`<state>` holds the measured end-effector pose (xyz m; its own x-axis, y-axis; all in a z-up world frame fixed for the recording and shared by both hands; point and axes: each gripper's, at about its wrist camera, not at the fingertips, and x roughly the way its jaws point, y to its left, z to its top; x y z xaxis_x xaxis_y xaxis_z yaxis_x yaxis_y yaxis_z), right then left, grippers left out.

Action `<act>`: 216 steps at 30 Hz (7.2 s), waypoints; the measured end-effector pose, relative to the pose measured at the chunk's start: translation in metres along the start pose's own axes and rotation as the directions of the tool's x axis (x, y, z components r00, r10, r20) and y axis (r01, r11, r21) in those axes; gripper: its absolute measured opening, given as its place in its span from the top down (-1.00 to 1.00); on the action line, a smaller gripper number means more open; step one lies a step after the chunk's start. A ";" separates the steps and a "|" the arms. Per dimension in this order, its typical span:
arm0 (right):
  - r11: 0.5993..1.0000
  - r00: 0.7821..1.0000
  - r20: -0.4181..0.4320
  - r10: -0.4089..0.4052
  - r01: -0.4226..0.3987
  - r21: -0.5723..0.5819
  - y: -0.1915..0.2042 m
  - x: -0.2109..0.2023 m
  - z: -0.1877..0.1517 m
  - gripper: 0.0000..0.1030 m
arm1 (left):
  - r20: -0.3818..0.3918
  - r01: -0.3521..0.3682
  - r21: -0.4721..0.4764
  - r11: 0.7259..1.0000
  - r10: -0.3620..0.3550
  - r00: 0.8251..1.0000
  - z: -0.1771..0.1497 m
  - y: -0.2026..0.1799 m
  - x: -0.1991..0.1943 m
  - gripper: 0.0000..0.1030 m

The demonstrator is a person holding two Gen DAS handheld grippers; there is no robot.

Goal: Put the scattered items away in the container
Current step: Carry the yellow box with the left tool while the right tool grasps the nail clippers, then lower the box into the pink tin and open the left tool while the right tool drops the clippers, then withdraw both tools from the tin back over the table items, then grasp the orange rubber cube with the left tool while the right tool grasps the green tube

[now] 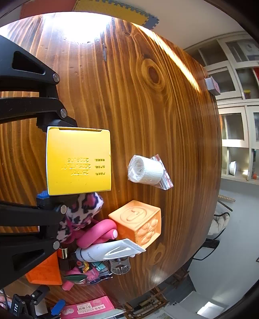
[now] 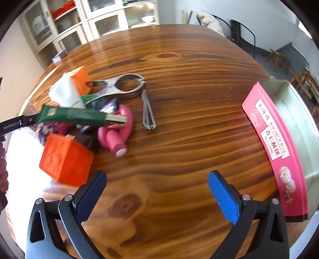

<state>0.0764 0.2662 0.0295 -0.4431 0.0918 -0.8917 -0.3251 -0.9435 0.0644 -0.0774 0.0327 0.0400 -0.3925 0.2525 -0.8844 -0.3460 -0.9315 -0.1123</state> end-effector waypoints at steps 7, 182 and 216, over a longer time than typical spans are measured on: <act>0.998 1.000 0.023 0.006 -0.005 -0.057 0.013 -0.009 0.011 -0.86 | -0.055 0.033 -0.005 0.999 -0.034 0.998 -0.023 -0.005 -0.008 0.13; 0.997 0.992 -0.104 0.067 -0.071 -0.032 -0.073 -0.062 0.007 -0.65 | -0.154 -0.080 -0.012 0.997 0.077 0.985 -0.052 -0.138 0.022 -0.76; 0.831 0.989 -0.016 0.149 -0.134 -0.539 0.076 -0.003 0.066 -0.59 | -0.166 -0.123 -0.184 0.975 0.092 0.982 -0.107 -0.066 -0.043 -0.08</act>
<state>-0.0025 0.2153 0.0669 -0.4731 -0.0544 -0.8793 0.2393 -0.9685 -0.0689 0.0532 0.0549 0.0367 -0.2761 0.1186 -0.9538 -0.1327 -0.9876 -0.0844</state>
